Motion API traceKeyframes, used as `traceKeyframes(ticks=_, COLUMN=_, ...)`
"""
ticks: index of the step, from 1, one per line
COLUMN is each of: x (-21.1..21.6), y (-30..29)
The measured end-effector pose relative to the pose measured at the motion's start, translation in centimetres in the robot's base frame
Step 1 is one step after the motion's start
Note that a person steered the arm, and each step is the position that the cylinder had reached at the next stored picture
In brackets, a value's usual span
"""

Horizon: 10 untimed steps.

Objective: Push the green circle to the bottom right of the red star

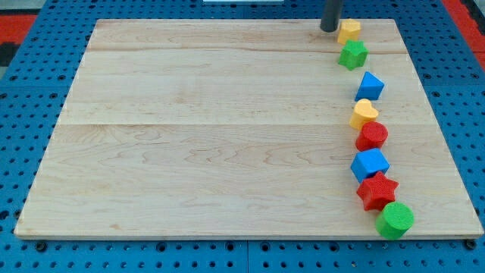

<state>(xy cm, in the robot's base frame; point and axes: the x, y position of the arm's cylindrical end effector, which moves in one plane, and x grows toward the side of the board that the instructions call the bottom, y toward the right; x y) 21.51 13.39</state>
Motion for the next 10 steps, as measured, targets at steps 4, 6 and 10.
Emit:
traceKeyframes(ticks=4, x=31.0, y=-12.9)
traceKeyframes(ticks=6, x=40.3, y=-10.8)
traceKeyframes(ticks=10, x=40.4, y=4.6)
